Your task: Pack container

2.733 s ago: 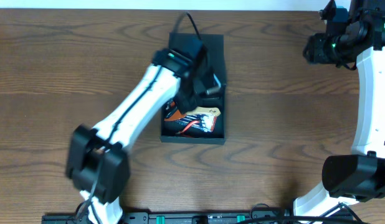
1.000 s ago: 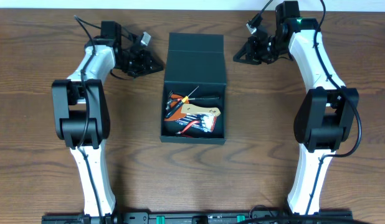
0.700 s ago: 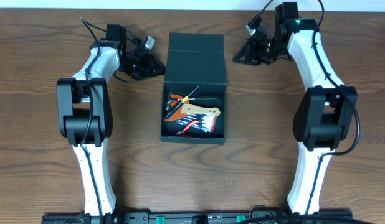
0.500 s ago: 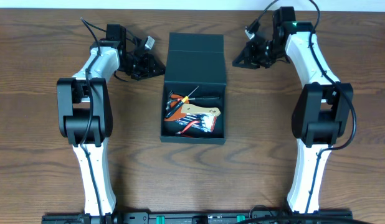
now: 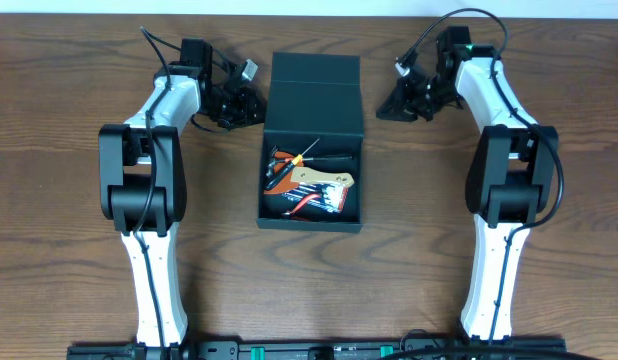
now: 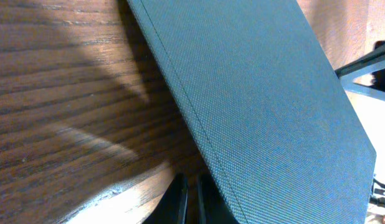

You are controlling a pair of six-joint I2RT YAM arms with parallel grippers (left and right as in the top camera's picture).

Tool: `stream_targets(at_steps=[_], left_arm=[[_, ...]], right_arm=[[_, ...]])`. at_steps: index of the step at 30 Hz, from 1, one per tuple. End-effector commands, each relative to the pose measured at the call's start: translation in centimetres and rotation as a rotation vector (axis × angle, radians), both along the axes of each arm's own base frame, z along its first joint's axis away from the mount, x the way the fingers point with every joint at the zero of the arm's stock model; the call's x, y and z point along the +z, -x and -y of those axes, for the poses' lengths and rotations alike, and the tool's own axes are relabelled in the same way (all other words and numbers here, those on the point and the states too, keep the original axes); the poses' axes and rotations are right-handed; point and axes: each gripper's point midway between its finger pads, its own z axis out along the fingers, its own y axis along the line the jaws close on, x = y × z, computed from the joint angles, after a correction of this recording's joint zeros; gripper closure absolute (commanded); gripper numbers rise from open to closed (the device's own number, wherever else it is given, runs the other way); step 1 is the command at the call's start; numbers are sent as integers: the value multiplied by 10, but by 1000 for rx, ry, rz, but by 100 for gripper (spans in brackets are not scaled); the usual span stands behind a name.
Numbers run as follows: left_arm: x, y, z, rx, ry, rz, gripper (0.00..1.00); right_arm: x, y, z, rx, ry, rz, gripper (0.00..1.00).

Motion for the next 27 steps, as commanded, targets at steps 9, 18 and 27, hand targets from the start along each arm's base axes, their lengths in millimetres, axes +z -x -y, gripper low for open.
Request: stream_targets(at_steps=[9, 18, 27], left_arm=[[-6, -1, 1, -5, -1, 5, 94], [-6, -1, 1, -4, 0, 2, 95], [-6, -1, 1, -4, 0, 2, 94]], right_arm=[[-13, 1, -21, 9, -26, -24, 99], [-27, 3, -30, 22, -32, -45, 99], [-11, -2, -51, 52, -147, 1, 99]])
